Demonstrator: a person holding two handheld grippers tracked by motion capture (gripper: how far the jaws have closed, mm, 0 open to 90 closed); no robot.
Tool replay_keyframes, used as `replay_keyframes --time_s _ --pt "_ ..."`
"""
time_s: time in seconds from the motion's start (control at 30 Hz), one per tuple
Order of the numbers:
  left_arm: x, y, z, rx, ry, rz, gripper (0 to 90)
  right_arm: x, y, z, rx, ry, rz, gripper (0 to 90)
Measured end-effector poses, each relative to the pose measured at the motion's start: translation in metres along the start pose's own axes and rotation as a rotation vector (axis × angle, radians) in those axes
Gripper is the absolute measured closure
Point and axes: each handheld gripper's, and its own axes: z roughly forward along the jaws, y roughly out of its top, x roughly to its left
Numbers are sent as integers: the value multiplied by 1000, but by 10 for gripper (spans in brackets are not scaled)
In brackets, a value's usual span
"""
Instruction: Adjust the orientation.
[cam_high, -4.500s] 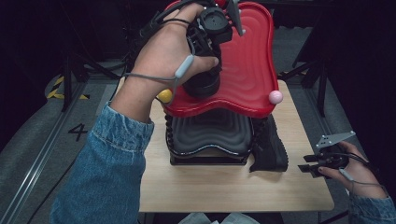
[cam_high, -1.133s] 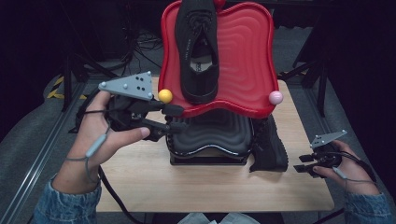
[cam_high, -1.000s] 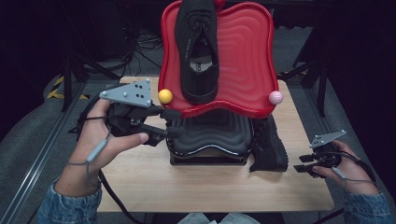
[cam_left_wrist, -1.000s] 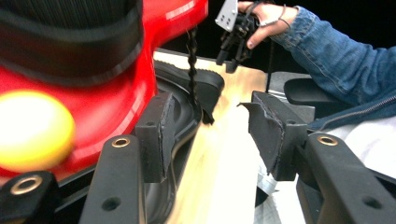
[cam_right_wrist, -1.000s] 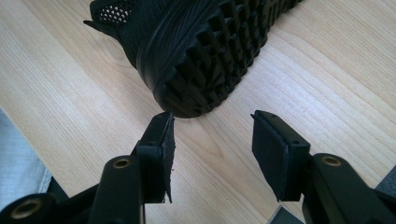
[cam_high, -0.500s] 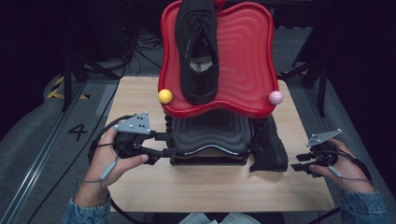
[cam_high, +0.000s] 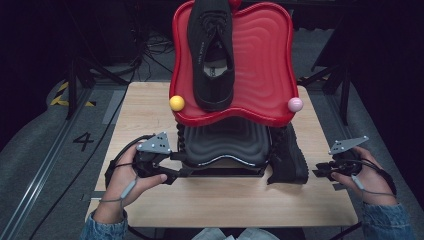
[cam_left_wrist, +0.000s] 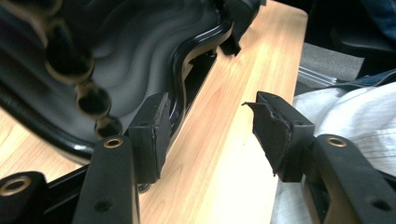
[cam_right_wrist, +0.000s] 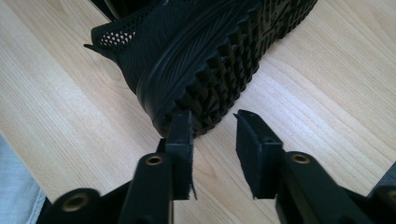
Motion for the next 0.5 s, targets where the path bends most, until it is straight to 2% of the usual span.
replay_keyframes --time_s 0.07,0.2,0.37,0.4,0.5 --pt "1 -3 1 3 4 -15 466 1 1 -1 -3 -7 -10 783" --pt "3 -4 3 19 1 -11 465 4 5 0 -23 9 -10 882" --pt "7 -6 4 27 -3 -11 486 7 9 1 -31 9 -14 900" --pt "8 -8 5 29 0 -21 485 10 12 1 -52 26 -15 900" --pt "10 -10 6 38 2 -26 481 18 20 3 -71 39 -30 900"
